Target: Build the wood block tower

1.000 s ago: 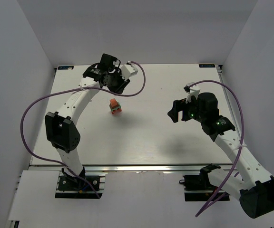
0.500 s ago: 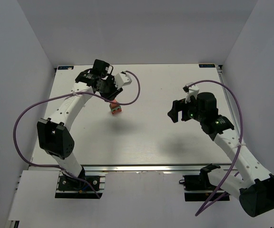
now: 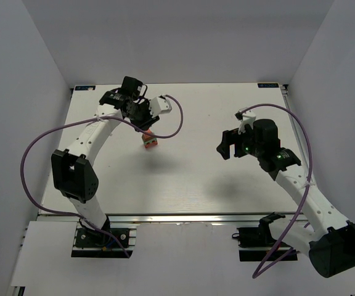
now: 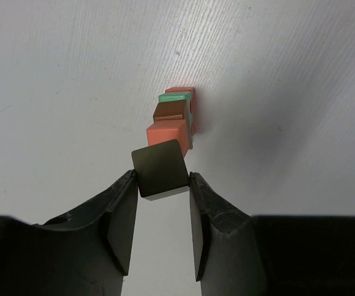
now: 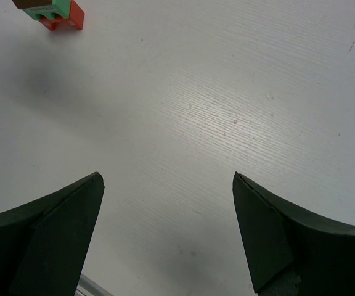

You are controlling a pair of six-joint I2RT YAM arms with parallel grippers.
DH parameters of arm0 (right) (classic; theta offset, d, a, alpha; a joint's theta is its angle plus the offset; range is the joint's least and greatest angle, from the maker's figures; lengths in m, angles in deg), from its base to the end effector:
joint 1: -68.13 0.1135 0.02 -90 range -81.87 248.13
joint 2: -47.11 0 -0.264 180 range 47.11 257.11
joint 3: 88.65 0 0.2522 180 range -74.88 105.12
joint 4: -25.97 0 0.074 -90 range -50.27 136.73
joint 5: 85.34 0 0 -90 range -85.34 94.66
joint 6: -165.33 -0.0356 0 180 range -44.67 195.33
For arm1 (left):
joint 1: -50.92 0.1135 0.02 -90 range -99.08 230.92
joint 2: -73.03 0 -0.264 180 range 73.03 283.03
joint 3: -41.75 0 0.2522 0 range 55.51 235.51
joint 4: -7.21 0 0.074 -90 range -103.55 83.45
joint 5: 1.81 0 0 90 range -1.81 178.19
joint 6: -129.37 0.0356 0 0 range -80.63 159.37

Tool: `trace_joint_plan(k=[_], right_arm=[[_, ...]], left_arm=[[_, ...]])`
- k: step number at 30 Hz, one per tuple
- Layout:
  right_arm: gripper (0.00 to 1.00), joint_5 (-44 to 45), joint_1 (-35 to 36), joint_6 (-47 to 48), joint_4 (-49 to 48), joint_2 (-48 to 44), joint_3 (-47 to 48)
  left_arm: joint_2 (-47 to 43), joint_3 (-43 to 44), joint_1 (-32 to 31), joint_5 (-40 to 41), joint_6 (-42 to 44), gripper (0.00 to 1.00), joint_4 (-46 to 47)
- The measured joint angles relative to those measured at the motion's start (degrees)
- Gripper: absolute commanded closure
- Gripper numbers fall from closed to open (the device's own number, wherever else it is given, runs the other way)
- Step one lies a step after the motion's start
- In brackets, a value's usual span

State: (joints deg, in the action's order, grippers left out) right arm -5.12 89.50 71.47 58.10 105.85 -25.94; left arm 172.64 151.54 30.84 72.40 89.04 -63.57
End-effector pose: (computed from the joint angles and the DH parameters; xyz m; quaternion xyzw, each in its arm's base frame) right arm 0.2127 0.0897 0.3052 -0.1734 0.8381 0.1832 0.4836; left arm 0.3399 -0.1346 0.3241 0.5764 0.7661 -0.0643 0.2769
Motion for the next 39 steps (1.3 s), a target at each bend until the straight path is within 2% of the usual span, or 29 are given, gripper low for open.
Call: trace_joint_plan(k=[39], right_arm=[[0.11, 0.7, 0.0, 1.3, 3.6, 3.6, 2.9]], left_arm=[[4.2, -1.2, 0.5, 0.8, 2.2, 0.76, 1.7]])
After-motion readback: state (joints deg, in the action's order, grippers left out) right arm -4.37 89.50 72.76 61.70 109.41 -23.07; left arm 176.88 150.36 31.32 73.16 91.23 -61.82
